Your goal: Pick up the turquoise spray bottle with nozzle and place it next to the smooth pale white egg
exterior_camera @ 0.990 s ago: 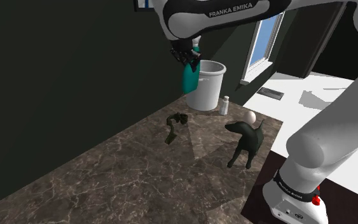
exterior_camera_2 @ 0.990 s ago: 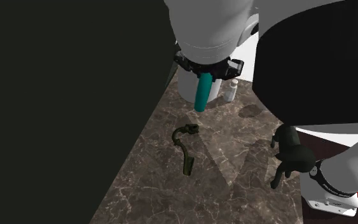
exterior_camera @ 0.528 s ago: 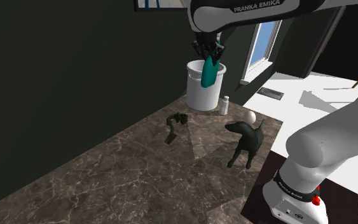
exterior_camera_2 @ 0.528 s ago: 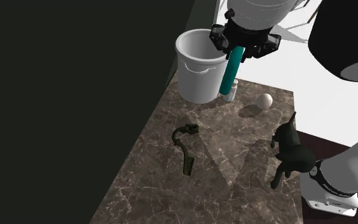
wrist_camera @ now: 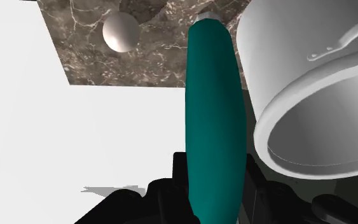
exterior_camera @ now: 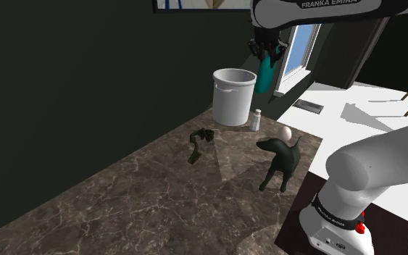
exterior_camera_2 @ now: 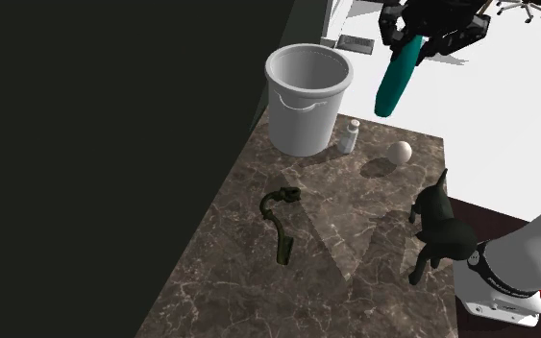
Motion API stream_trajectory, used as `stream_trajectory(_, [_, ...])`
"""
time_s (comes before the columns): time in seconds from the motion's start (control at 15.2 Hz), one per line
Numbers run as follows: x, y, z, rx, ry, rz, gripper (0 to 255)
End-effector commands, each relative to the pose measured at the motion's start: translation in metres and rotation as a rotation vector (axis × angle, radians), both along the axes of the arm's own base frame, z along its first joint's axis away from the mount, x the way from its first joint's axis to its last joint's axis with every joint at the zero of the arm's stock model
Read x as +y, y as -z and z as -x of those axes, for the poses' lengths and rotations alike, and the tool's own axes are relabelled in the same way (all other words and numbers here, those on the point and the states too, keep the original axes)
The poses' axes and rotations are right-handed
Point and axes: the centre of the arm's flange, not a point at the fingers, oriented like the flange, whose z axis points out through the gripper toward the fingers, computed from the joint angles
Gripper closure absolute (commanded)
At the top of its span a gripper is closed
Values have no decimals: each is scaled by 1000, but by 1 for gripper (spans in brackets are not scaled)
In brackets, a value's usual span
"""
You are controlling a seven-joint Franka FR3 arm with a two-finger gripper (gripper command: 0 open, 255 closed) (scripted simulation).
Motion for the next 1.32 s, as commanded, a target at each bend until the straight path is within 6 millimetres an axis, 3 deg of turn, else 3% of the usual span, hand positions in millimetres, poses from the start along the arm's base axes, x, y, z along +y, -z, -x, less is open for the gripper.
stream_trajectory(0.0, [-23, -8, 14, 0, -2, 0, 255])
stream_trajectory(1.06, [-185, -60, 138, 0, -2, 0, 255])
stream_trajectory(1.12, [-204, -66, 153, 0, -2, 0, 255])
stream_trajectory(1.25, [-204, -55, 153, 0, -2, 0, 255])
